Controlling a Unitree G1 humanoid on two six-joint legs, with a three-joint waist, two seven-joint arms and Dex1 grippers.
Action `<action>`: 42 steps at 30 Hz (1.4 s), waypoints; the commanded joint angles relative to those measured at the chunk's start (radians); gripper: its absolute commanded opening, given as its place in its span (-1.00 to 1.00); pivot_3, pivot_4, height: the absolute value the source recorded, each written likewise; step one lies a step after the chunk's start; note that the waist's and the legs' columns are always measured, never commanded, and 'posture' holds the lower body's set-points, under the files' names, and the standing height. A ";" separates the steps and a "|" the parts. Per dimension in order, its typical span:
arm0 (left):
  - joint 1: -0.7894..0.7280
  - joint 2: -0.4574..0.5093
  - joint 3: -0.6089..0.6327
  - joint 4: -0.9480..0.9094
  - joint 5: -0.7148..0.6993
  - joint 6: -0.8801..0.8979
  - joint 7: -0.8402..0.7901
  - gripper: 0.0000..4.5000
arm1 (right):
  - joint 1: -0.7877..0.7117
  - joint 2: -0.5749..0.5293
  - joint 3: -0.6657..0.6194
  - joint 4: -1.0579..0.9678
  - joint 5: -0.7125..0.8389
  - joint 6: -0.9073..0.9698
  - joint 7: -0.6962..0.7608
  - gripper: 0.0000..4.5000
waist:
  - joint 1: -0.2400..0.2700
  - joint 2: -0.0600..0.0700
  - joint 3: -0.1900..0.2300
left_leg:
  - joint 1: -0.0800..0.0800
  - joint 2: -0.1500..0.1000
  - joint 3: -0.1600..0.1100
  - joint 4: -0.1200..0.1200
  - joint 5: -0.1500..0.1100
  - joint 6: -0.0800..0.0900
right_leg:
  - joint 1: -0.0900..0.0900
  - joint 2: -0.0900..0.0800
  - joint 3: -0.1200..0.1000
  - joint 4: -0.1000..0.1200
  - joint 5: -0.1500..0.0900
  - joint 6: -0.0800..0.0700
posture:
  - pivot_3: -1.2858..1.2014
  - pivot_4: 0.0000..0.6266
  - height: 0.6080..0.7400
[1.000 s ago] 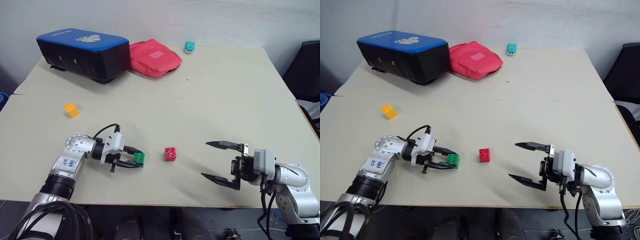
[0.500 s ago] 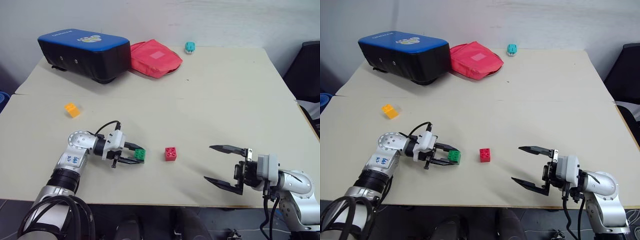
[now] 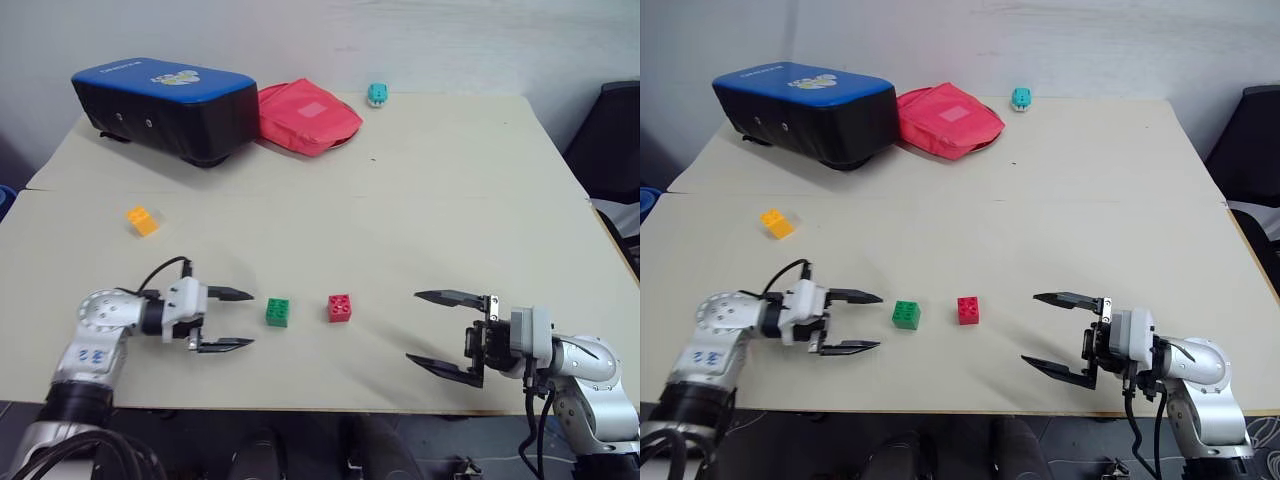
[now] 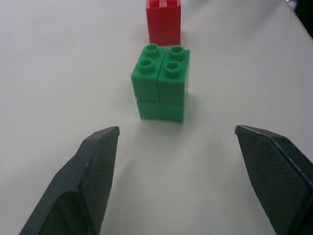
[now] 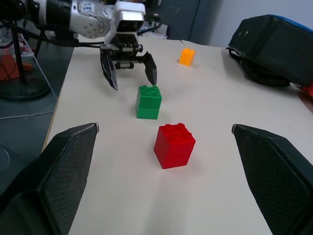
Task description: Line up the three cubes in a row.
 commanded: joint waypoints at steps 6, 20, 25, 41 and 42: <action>0.417 -0.208 0.557 -0.373 -0.174 0.260 0.565 0.99 | -0.102 0.132 -0.019 0.043 -0.011 -0.036 -0.172 1.00 | -0.007 0.000 0.000 | 0.000 0.000 -0.001 0.000 -0.002 0.003 | 0.001 -0.001 -0.001 0.000 0.000 0.000 | 0.03 -0.52 1.00; 0.243 -0.337 0.631 -0.288 -0.160 0.365 1.018 0.99 | -0.161 0.118 0.057 -0.053 -0.019 0.085 -0.227 1.00 | 0.007 -0.006 -0.003 | 0.001 -0.003 -0.004 -0.001 -0.004 0.006 | 0.004 -0.002 -0.004 -0.001 0.000 0.000 | 0.03 -0.52 1.00; -0.113 -0.372 0.517 -0.204 -0.104 0.542 1.331 0.99 | -0.177 0.110 0.069 -0.073 -0.013 0.120 -0.237 1.00 | 0.012 -0.009 -0.004 | 0.000 -0.003 -0.005 0.000 -0.001 0.001 | 0.003 -0.003 -0.005 -0.001 0.001 0.000 | 0.03 -0.52 1.00; -0.619 -0.469 0.331 0.354 0.184 0.370 1.750 0.99 | -0.201 0.167 0.114 -0.059 -0.031 0.110 -0.280 1.00 | 0.010 -0.011 -0.005 | -0.001 -0.002 0.000 0.001 0.002 -0.002 | 0.000 0.000 -0.003 0.000 0.001 0.002 | 0.03 -0.52 1.00; -0.627 -0.469 0.327 0.371 0.197 0.361 1.770 0.99 | -0.199 0.169 0.114 -0.057 -0.033 0.106 -0.280 1.00 | 0.011 -0.011 -0.005 | -0.001 -0.002 0.000 0.001 0.002 -0.002 | 0.000 0.000 -0.003 0.000 0.001 0.002 | 0.03 -0.52 1.00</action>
